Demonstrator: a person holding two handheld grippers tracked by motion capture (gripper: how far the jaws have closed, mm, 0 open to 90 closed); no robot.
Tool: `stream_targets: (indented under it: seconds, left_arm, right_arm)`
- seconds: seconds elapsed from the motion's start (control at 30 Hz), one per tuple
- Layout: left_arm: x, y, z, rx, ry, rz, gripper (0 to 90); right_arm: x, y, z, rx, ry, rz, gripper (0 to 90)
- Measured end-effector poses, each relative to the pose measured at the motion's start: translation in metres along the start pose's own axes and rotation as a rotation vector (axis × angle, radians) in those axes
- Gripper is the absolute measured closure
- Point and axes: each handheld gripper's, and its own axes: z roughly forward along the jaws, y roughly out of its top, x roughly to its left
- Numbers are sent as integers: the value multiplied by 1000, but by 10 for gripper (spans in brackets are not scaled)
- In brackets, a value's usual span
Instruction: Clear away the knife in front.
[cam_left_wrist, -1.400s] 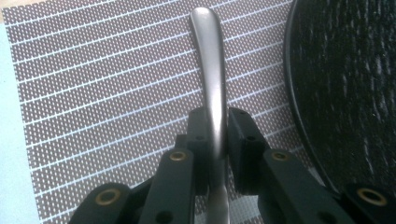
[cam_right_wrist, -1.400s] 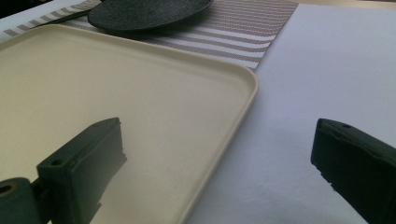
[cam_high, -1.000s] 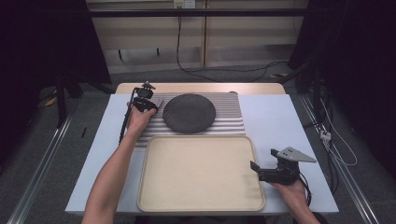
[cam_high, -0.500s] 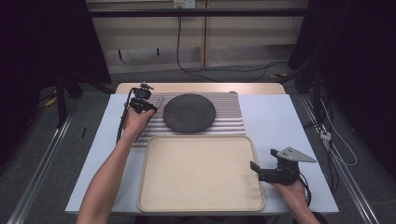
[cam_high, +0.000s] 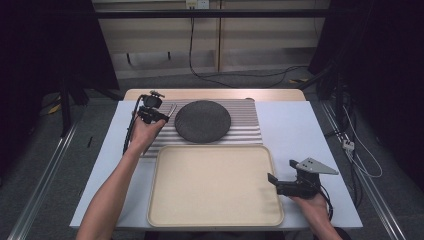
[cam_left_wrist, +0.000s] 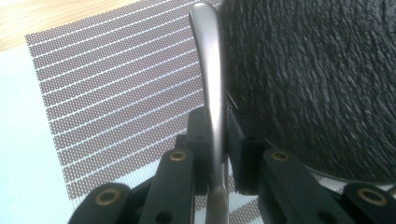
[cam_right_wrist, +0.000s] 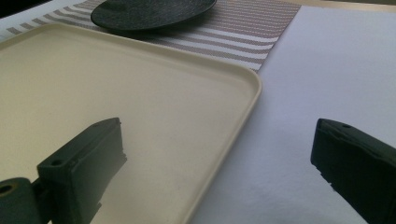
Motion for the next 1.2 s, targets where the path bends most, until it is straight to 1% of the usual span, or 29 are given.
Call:
stream_targets:
  seconds: [0.13,0.3,0.43,0.5,0.63,0.73,0.83,0.87,0.97,1.0,1.07,1.17,1.2]
  left_arm:
    - [-1,-5,-4,-9,-2,0,801]
    - [-3,-10,-10,-10,-3,18,801]
    - [-6,-14,-15,-23,-10,16,801]
    - [-9,-17,-17,-26,-8,33,801]
    - [-16,-21,-20,-39,-19,44,801]
    - [-20,-23,-24,-39,-26,59,801]
    - [-25,-24,-28,-41,-25,74,801]
    - [-27,-25,-29,-46,-34,71,801]
    - [-30,-27,-33,-43,-36,82,801]
    - [-31,-28,-34,-46,-41,76,801]
    - [-32,-30,-36,-43,-39,91,801]
    - [-34,-32,-38,-43,-47,86,801]
    - [-35,-33,-39,-42,-47,90,801]
  right_arm:
    - [0,0,0,-1,2,-5,29]
    - [1,0,-1,-1,2,-7,29]
    - [1,0,-1,-1,0,-6,29]
    - [1,0,0,0,0,-5,29]
    - [0,0,0,0,0,-6,29]
    - [1,0,0,0,0,-6,29]
    - [1,0,0,-1,1,-8,29]
    - [1,0,0,0,1,-6,29]
    - [1,1,0,-1,2,-6,29]
    - [1,0,0,-1,2,-7,29]
    - [1,0,0,-1,2,-6,29]
    - [1,1,0,-1,3,-6,29]
    - [1,1,0,-2,3,-6,29]
